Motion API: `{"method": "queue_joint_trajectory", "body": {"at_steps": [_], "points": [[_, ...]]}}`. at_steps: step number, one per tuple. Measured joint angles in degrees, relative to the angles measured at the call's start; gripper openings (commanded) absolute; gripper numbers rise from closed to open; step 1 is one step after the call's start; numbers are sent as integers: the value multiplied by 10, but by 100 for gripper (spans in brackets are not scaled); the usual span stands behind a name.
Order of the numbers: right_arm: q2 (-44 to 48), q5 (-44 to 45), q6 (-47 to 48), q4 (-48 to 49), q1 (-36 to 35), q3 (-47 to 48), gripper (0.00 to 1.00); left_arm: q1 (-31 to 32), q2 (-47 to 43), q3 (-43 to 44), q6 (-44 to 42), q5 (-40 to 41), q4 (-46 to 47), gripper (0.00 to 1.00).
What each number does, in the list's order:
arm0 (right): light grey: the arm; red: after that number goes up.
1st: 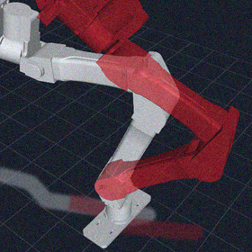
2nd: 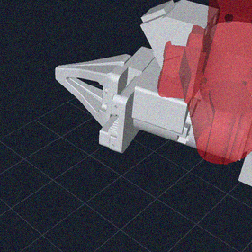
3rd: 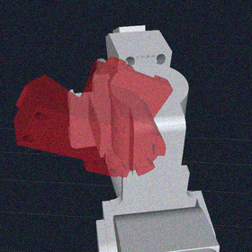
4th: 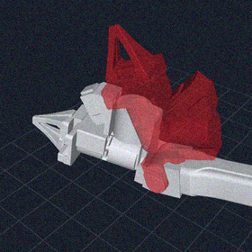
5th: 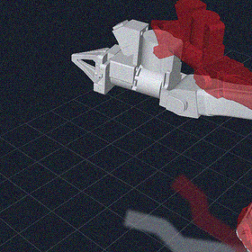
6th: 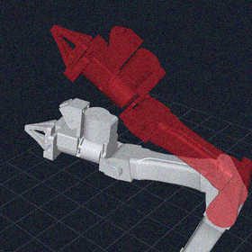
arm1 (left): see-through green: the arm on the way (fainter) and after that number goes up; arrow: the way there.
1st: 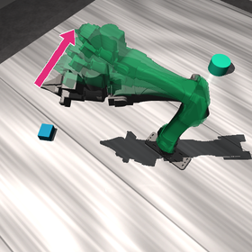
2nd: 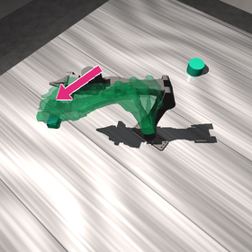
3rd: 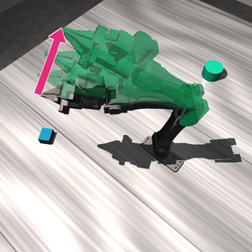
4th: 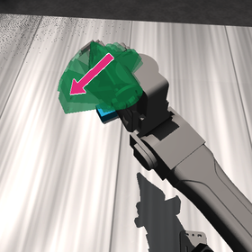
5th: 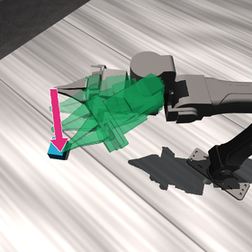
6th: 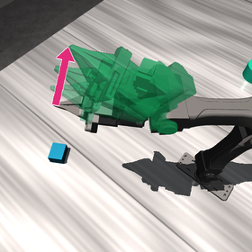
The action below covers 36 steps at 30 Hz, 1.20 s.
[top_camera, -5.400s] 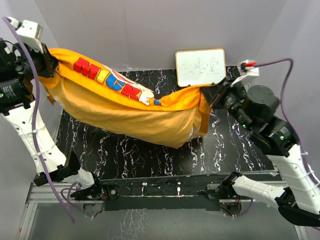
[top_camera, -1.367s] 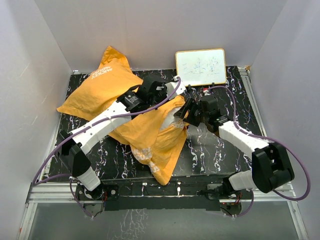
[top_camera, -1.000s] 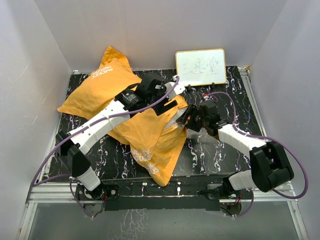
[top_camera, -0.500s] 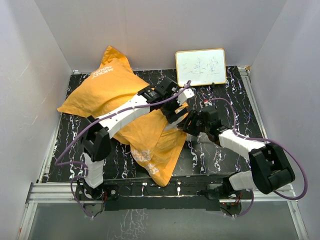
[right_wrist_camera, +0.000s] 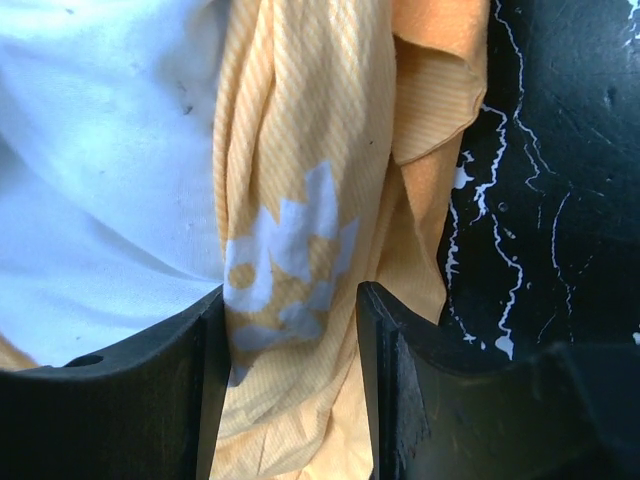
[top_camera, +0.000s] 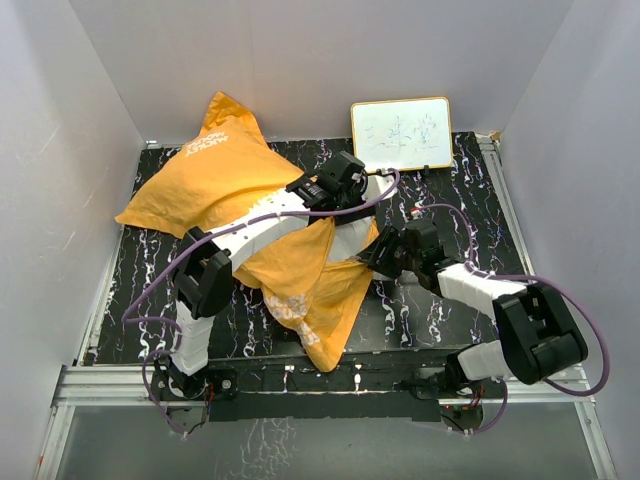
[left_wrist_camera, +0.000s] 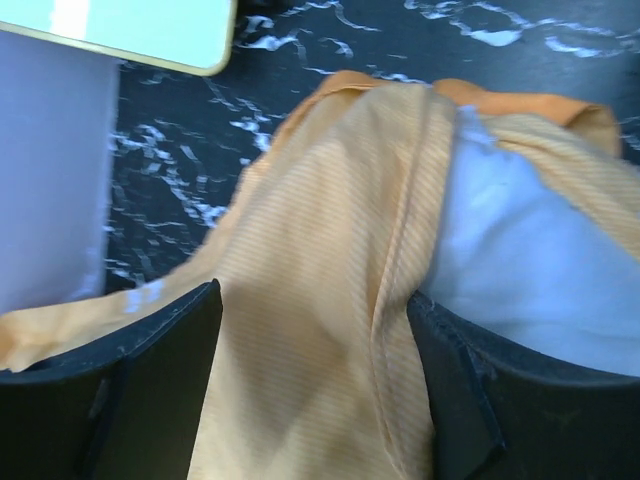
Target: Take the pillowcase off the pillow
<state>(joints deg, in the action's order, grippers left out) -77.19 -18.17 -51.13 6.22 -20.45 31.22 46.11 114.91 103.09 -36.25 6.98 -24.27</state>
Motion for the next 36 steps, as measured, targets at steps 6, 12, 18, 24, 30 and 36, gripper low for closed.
{"method": "queue_joint_trajectory", "body": {"at_steps": [6,12,18,24,30,36], "points": [[-59,-3,3,20,6,0,52,0,-1,-9,-103,73,75,30],[-59,-9,10,27,12,1,54,0,-20,-46,-170,117,155,1],[-25,-5,48,-31,32,41,67,-2,-50,-8,-100,109,95,0],[30,-5,87,-68,64,115,77,-3,-138,-29,-9,80,15,0],[31,-48,95,-58,66,188,82,-11,-204,-76,26,66,-30,0],[-4,-77,103,-47,39,181,83,-22,-205,-76,33,59,-46,0]]}}
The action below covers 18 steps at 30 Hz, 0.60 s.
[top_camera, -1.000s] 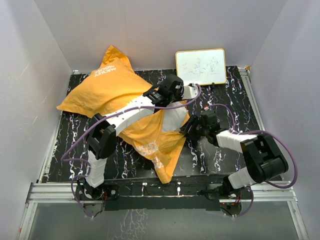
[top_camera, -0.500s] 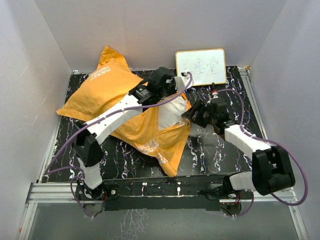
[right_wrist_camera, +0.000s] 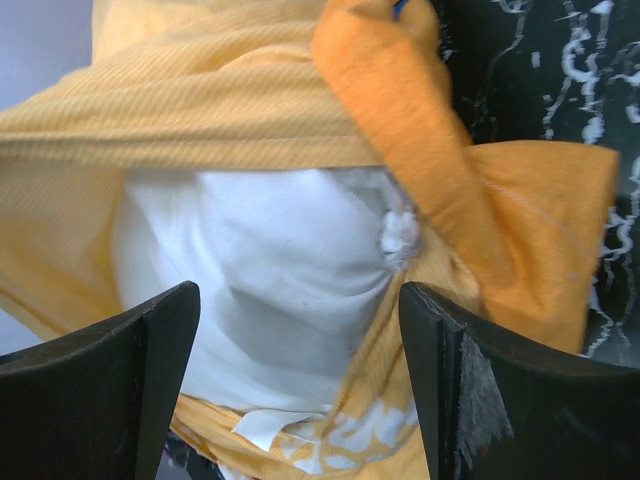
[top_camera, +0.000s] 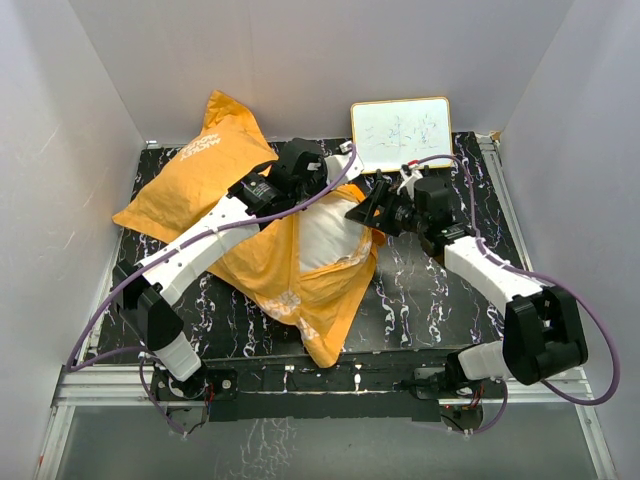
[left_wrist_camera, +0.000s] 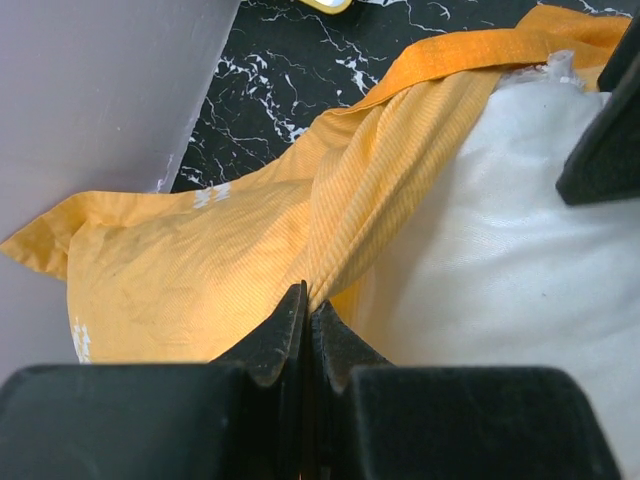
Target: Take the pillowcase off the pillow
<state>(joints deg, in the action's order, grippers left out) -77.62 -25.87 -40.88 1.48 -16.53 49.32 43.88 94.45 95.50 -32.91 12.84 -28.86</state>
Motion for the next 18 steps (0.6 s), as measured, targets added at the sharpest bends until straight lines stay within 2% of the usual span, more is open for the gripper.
{"method": "queue_joint_trajectory", "body": {"at_steps": [5,10,14,15,16,17,18], "points": [[0,5,24,5,-45,-1,83,-2,0,0,6,-4,-10,0],[-11,6,36,17,-54,-4,86,-3,-2,-12,8,-5,-12,0],[-59,10,58,33,-69,-3,81,-8,-2,-26,10,-10,-12,0],[-71,13,65,35,-76,-3,72,-11,-3,-30,11,-13,-12,2],[-82,16,71,34,-83,-1,60,-14,-3,-35,13,-17,-12,18],[-91,17,78,33,-90,2,46,-19,-3,-39,17,-21,-14,37],[-97,19,82,30,-94,7,30,-25,-4,-42,20,-26,-16,49]]}}
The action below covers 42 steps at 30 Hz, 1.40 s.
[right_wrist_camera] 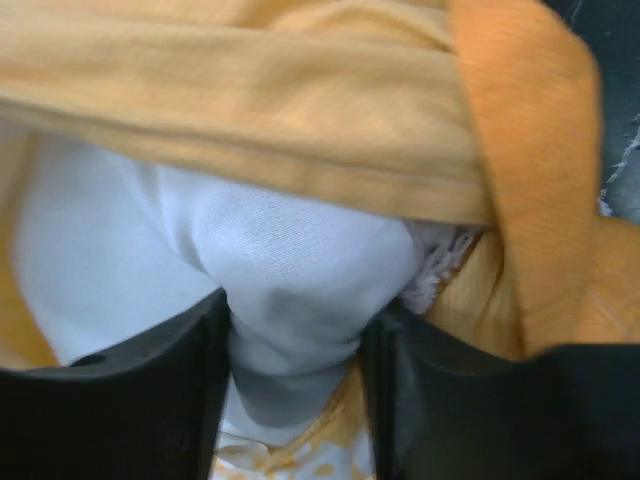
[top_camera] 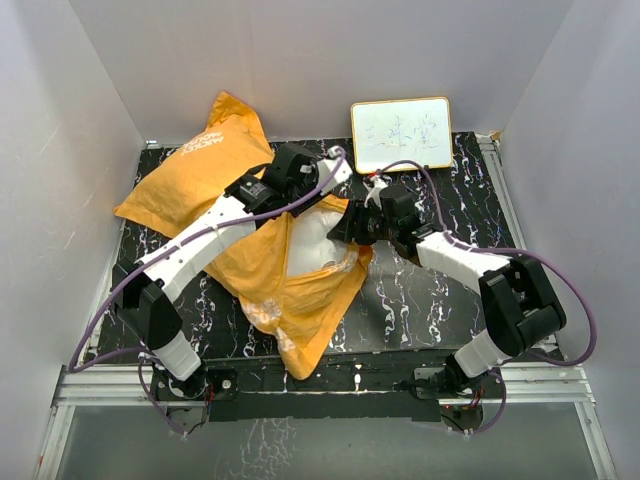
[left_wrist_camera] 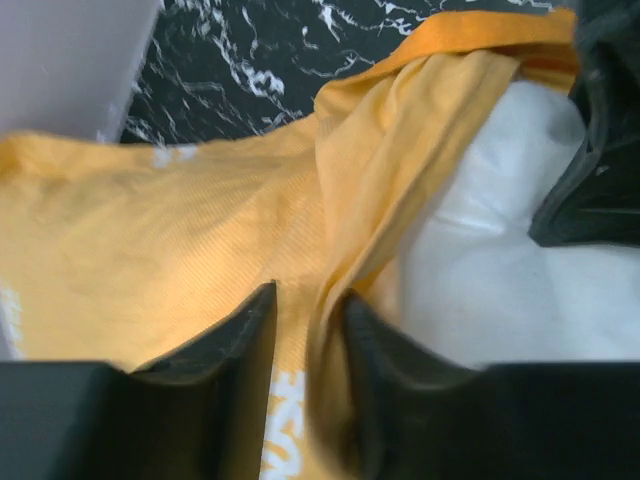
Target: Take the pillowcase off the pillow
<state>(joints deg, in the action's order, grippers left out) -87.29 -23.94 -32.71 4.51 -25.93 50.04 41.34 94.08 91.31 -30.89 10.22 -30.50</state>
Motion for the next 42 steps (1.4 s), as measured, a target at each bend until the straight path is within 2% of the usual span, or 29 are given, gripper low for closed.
{"method": "queue_joint_trajectory", "body": {"at_steps": [1,3,6,10,16,19,22,27,32,34,35,37,39,42], "points": [[-3,1,3,-2,-3,6,19,-8,0,-1,4,-8,-4,57],[-6,2,3,-8,-7,28,8,-34,-1,-1,28,-35,-14,65],[-6,-4,1,-21,-8,68,8,-74,-11,-5,55,-81,-25,71],[-6,-25,-7,-31,-8,120,8,-103,-76,-41,67,-158,-28,72],[0,-61,-42,-31,-16,165,8,-38,-172,-48,63,-246,-17,73],[0,-78,-61,-31,-27,183,8,-5,-194,-63,55,-253,-12,79],[0,-92,-76,-29,-33,201,8,-1,-190,-81,53,-228,-13,80],[9,-101,-86,-31,-36,224,8,-34,-159,-102,61,-172,-10,79],[16,-94,-92,-34,-35,234,8,-64,-146,-102,80,-162,10,82],[16,-94,-95,-39,-35,237,11,-64,-143,-101,84,-173,8,71],[16,-94,-96,-42,-35,240,17,-65,-137,-94,87,-186,-2,60],[16,-93,-99,-54,-35,245,32,-75,-110,-72,101,-224,-20,28],[16,-87,-110,-61,-29,247,55,-91,-76,-54,124,-267,-35,2],[33,-64,-125,-73,-10,242,70,-125,-13,-47,165,-337,-43,0]]}}
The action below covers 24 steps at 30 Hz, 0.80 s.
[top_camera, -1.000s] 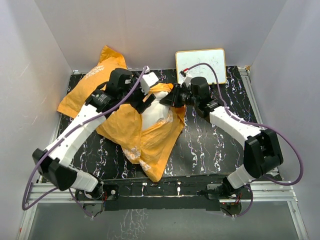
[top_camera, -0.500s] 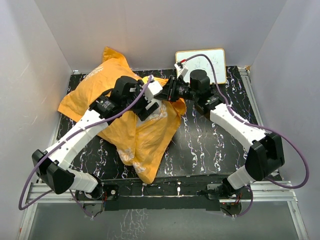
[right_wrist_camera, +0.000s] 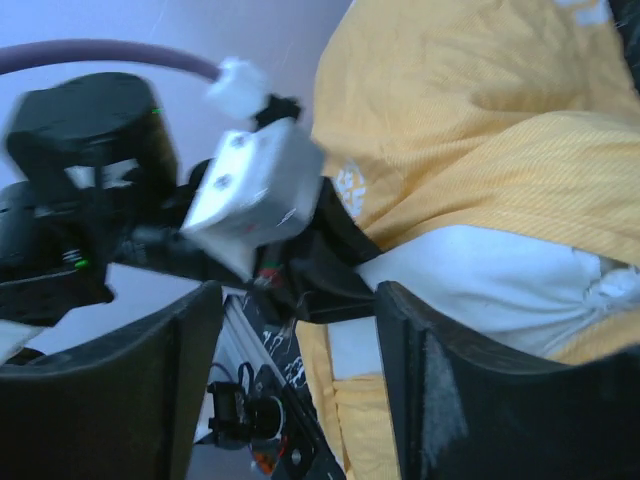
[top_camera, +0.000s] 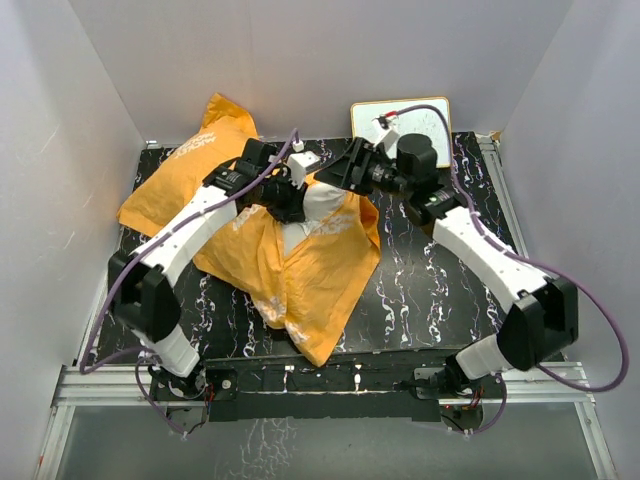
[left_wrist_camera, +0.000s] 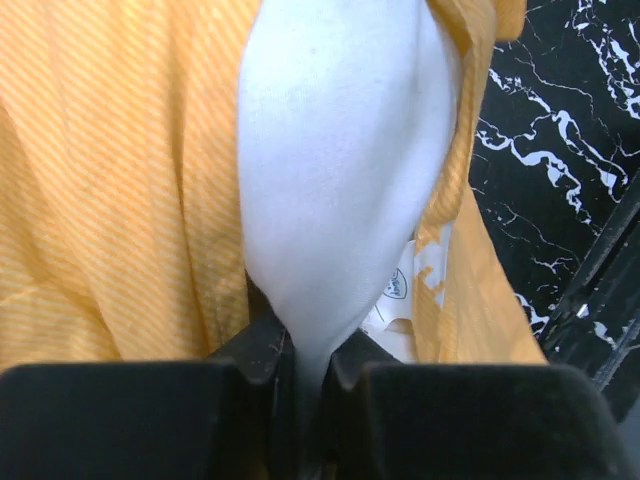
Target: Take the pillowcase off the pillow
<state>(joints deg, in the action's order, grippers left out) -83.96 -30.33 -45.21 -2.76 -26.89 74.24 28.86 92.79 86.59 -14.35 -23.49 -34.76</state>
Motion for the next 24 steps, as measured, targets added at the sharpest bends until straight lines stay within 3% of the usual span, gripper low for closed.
{"method": "queue_joint_trajectory", "body": {"at_steps": [8,14,18,21,24], "points": [[177,146,-2,-48,18,-109,85,-36,131,101,100,-87,-5,0],[224,173,2,-57,-7,-207,98,-37,176,298,164,-63,40,0],[188,180,29,-66,-43,-196,98,-43,207,445,187,-12,90,0],[157,189,64,-76,-62,-133,98,-43,232,539,187,35,131,0],[130,209,107,-75,-69,-50,98,-42,218,534,186,67,196,0]]}}
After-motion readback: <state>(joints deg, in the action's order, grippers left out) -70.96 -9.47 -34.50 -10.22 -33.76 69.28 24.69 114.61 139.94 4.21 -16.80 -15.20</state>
